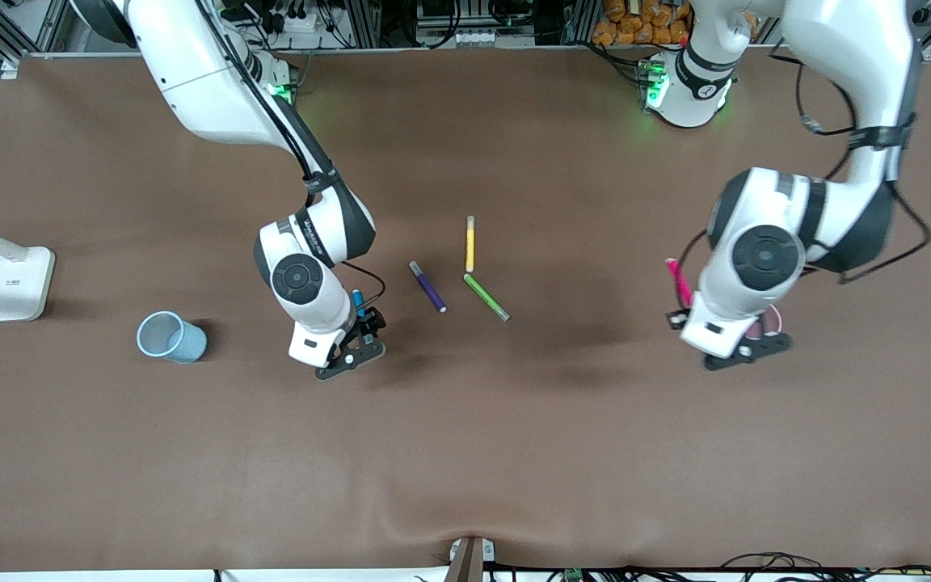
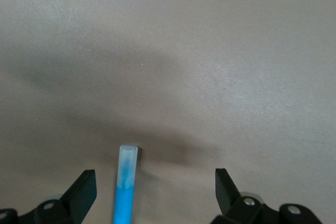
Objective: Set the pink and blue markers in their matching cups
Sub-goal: 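Lift the pink marker with the left gripper while the right gripper grasps the blue marker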
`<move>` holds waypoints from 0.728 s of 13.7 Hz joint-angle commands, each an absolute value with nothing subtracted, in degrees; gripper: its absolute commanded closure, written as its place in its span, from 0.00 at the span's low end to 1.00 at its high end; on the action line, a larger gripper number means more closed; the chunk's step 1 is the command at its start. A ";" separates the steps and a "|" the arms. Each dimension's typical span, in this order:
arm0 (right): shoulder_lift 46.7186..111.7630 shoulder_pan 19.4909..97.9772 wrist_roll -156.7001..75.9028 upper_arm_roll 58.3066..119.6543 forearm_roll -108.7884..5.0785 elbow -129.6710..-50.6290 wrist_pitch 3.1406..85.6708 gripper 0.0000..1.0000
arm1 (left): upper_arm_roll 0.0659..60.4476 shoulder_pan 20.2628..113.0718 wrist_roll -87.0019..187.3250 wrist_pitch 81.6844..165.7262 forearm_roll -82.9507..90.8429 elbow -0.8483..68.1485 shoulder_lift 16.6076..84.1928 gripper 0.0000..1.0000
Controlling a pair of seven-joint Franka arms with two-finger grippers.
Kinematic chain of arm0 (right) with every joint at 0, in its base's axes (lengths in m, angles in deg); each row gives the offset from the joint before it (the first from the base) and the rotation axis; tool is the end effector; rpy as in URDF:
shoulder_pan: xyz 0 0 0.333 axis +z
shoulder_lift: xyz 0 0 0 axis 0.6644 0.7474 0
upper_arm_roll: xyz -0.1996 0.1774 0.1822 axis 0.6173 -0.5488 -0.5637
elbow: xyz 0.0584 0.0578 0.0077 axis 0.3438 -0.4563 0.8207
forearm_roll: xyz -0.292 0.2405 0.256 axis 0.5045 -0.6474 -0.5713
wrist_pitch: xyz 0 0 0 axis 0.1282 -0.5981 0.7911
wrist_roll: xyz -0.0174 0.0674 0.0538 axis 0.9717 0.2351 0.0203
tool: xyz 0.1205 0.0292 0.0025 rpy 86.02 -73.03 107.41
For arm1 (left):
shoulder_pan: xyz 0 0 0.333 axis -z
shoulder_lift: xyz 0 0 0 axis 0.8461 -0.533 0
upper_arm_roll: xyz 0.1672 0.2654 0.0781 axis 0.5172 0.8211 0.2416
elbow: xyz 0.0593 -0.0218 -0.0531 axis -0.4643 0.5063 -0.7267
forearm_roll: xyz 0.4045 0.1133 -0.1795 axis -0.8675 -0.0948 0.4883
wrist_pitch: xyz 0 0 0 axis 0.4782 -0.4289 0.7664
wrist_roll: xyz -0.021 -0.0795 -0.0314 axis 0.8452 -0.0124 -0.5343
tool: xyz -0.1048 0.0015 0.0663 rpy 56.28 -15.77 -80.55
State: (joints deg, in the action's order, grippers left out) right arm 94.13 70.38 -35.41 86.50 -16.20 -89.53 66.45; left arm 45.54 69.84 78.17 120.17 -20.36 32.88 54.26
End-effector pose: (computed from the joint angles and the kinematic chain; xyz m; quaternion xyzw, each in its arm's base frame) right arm 0.6511 0.3172 0.1431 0.9752 0.2210 0.0093 0.0065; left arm 0.6808 -0.1586 0.3137 -0.9861 -0.1091 0.0100 0.1249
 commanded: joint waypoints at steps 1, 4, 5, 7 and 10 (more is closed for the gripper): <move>95.50 70.99 -33.00 87.05 -15.27 -88.78 68.34 0.00 | 44.98 67.82 76.67 118.95 -28.30 31.33 55.10 1.00; 96.20 73.27 -27.22 87.13 -15.27 -89.04 68.62 0.00 | 44.63 65.10 75.70 120.17 -30.97 32.20 55.63 1.00; 96.55 73.97 -25.80 87.13 -15.10 -89.04 68.62 0.00 | 44.63 63.61 74.40 123.06 -31.84 32.63 55.63 1.00; 96.73 74.07 -25.70 87.22 -13.96 -89.04 68.62 0.00 | 44.63 60.80 73.16 130.25 -36.39 35.35 55.98 1.00; 96.73 74.07 -25.70 87.22 -13.43 -89.13 68.36 0.00 | 44.63 58.41 73.07 138.53 -39.76 38.43 56.07 1.00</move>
State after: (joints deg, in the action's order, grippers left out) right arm 96.51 73.82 -26.93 86.69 -14.67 -89.53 68.29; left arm 45.33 59.83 73.60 134.26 -37.72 35.27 54.59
